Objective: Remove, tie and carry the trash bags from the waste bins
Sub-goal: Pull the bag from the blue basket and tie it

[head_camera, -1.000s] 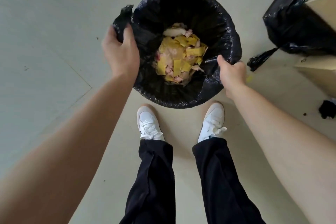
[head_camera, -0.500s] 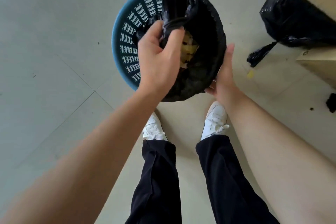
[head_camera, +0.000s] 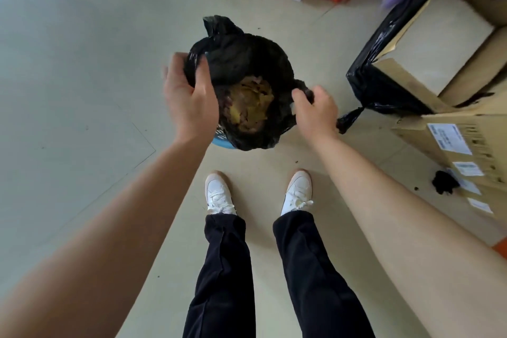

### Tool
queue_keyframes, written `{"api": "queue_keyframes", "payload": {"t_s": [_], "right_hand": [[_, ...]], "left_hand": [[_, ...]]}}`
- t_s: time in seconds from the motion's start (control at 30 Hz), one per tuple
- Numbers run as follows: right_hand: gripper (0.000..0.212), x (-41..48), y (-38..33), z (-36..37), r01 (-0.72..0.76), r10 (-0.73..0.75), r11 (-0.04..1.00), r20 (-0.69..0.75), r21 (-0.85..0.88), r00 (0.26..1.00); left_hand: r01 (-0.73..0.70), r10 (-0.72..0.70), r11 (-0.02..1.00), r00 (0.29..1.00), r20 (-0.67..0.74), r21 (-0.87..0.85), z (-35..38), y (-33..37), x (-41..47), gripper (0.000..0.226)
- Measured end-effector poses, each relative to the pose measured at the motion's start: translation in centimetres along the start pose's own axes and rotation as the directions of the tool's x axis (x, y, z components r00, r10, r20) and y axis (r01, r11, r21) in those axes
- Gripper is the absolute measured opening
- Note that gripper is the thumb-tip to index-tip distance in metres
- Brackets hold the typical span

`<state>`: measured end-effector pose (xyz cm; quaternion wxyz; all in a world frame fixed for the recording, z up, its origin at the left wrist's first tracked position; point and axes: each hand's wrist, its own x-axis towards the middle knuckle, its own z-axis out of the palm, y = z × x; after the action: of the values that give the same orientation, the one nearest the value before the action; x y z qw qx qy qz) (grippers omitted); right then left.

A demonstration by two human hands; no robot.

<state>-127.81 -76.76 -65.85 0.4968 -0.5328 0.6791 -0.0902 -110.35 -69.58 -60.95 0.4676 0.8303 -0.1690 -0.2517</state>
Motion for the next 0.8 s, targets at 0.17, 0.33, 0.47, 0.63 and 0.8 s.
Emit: {"api": "queue_keyframes", "payload": {"t_s": [0.17, 0.33, 0.47, 0.63, 0.8], "right_hand": [[0.028, -2.0, -6.4, -4.5, -0.148, 0.139, 0.986, 0.111, 0.082, 0.984], [0.021, -7.4, -15.0, -10.1, 0.003, -0.007, 1.000, 0.185, 0.020, 0.983], [0.031, -13.3, -21.0, -14.1, 0.158, -0.150, 0.987, 0.187, -0.030, 0.971], [0.053, -20.7, -26.3, -17.1, 0.380, -0.326, 0.899, 0.246, -0.219, 0.913], [0.059, -27.3, -29.8, -17.0, 0.512, -0.438, 0.733, 0.265, -0.448, 0.859]], "left_hand": [[0.045, -0.037, 0.993, 0.996, -0.080, 0.108, -3.6, 6.1, -1.3, 0.017], [0.354, -0.354, 0.935, 0.935, 0.001, -0.035, -9.4, 14.0, -3.8, 0.017], [0.355, -0.357, 0.934, 0.933, 0.053, 0.041, -14.8, 20.2, -7.1, 0.038], [0.206, -0.169, 0.915, 0.977, -0.132, 0.346, -21.0, 26.9, -10.2, 0.040], [0.129, -0.093, 0.978, 0.974, -0.207, 0.164, -27.2, 29.1, -11.1, 0.028]]}}
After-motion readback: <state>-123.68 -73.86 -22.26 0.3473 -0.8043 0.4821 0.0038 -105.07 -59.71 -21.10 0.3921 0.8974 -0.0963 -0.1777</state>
